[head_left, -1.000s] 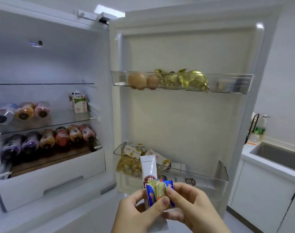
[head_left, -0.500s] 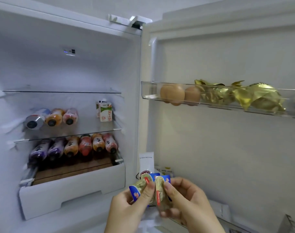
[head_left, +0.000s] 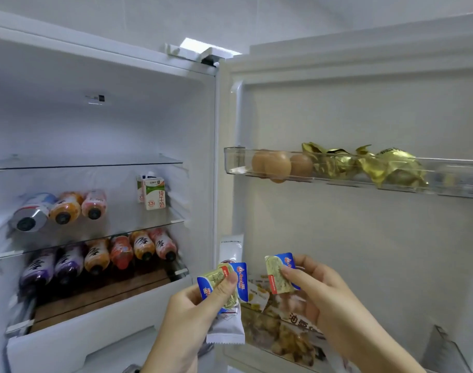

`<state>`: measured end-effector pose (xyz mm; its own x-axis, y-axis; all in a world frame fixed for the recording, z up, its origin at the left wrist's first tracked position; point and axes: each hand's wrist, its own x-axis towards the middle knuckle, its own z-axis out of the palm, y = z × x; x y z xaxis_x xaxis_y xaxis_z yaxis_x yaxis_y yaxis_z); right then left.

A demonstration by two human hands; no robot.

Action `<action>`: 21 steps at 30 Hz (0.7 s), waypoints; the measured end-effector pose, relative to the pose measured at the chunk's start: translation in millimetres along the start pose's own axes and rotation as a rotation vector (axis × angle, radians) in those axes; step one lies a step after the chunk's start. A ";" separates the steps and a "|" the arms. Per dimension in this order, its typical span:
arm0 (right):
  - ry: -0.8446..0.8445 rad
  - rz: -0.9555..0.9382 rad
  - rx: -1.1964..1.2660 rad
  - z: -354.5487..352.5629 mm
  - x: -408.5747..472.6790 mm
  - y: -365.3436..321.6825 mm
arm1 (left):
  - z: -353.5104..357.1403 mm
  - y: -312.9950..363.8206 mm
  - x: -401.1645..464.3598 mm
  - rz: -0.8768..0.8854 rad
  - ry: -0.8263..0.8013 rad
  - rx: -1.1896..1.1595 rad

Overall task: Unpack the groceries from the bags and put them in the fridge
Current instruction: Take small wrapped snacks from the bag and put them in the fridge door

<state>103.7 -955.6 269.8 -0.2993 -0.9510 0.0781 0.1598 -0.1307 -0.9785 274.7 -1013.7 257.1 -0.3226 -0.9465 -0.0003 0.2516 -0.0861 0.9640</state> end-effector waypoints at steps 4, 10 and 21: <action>0.030 -0.033 -0.138 -18.3 -13.4 -5.1 | 6.1 -6.4 -0.4 -0.025 -0.037 0.037; 0.266 0.036 -0.738 -92.5 -9.5 4.0 | 10.2 -30.7 0.1 -0.124 -0.125 0.009; 0.146 0.486 -1.713 -162.7 20.5 14.0 | 37.0 -50.8 4.1 -0.221 -0.288 -0.085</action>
<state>-53.3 -931.3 226.6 -0.6159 -0.7688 -0.1721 -0.7804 0.6253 -0.0003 226.8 -1001.8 218.0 -0.6182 -0.7768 -0.1199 0.2181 -0.3161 0.9233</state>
